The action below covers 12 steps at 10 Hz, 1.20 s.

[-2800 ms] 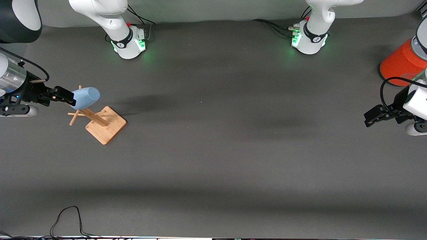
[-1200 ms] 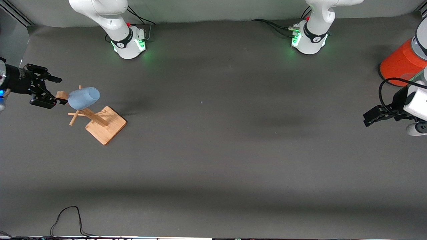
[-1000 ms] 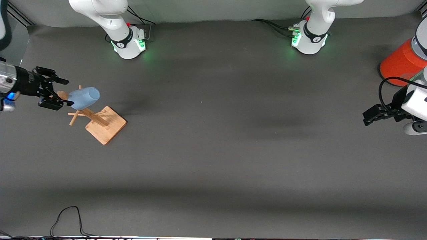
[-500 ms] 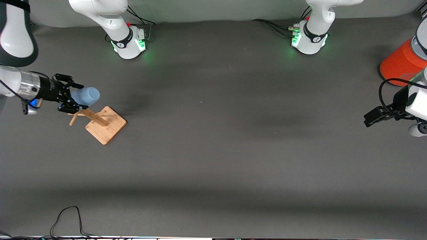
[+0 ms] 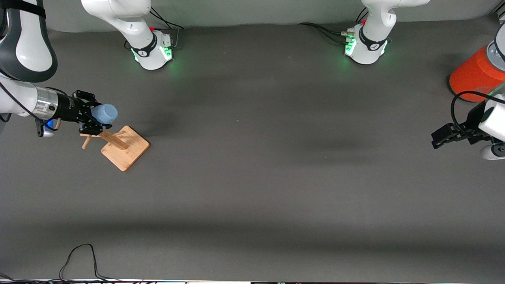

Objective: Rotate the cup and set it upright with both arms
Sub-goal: 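Pull the blue cup off the peg with the right gripper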

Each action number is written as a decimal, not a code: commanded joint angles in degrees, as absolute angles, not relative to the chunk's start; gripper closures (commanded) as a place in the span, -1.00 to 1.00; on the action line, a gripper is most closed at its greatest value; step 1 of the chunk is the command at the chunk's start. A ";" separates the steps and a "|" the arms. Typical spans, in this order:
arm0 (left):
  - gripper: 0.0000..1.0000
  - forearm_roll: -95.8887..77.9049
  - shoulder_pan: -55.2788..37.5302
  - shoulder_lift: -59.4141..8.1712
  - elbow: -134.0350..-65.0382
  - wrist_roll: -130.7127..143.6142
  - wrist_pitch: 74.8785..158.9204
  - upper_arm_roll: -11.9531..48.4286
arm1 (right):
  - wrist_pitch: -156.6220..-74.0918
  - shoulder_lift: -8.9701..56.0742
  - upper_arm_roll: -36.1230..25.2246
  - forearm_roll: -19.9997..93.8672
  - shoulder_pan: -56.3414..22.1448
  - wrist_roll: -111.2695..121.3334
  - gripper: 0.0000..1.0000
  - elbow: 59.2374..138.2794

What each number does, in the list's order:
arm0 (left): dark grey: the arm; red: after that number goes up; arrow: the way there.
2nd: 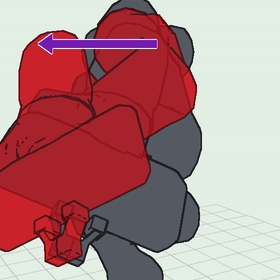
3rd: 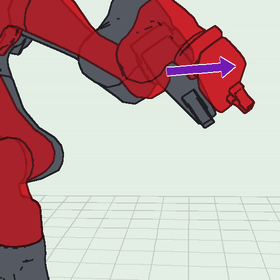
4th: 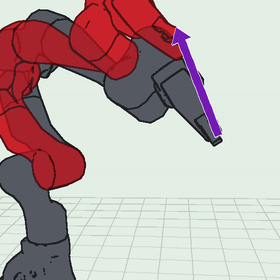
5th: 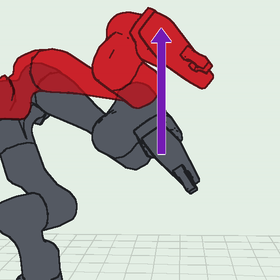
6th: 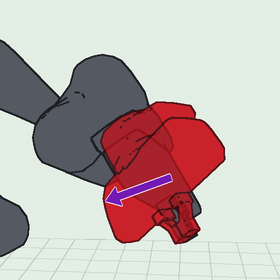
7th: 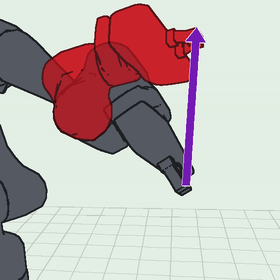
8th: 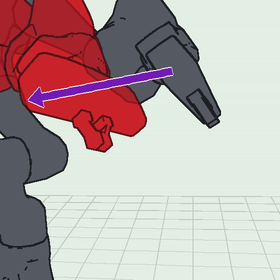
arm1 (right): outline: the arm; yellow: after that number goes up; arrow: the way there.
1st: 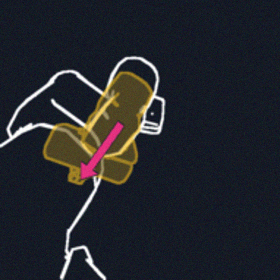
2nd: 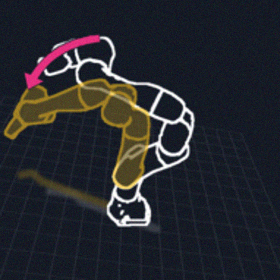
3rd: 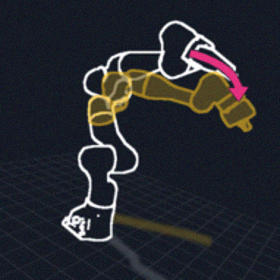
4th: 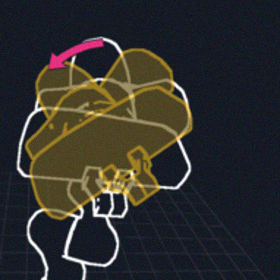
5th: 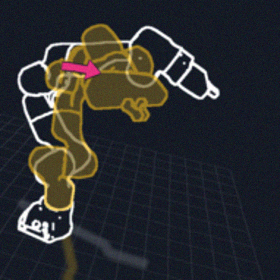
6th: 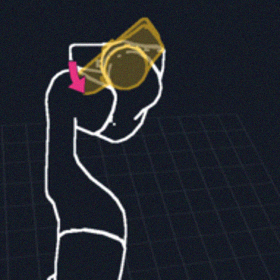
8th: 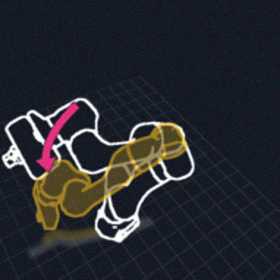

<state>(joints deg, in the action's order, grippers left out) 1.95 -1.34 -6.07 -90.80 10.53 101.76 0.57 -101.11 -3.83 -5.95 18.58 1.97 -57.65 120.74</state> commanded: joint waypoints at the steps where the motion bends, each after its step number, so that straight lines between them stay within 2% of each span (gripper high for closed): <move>1: -1.00 1.76 -1.41 -6.33 -89.38 8.82 100.20 0.44 | -100.46 -5.54 -5.98 19.69 1.23 -58.36 0.57 120.77; 4: -1.00 1.67 -1.32 -6.42 -89.47 5.71 100.20 0.26 | -98.10 -5.28 -5.28 23.01 1.14 -60.72 0.56 117.09; 6: -1.00 1.67 -1.32 -6.42 -89.47 6.15 100.11 0.26 | -98.09 -5.19 -2.04 23.46 -0.17 -65.45 0.50 114.71; 9: -1.00 1.58 -1.32 -6.33 -89.47 6.33 100.11 0.26 | -99.83 -1.86 8.31 26.00 -0.18 -78.26 0.49 108.31; 12: -1.00 1.49 -1.32 -6.33 -89.56 6.33 100.11 0.26 | -111.84 3.40 19.22 24.62 -3.67 -91.97 0.48 106.88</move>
<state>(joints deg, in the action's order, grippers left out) 1.95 -1.26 -6.09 -90.81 6.83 101.64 0.37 -107.82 -0.77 16.48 25.24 -1.74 -86.44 108.93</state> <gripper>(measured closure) 0.000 0.211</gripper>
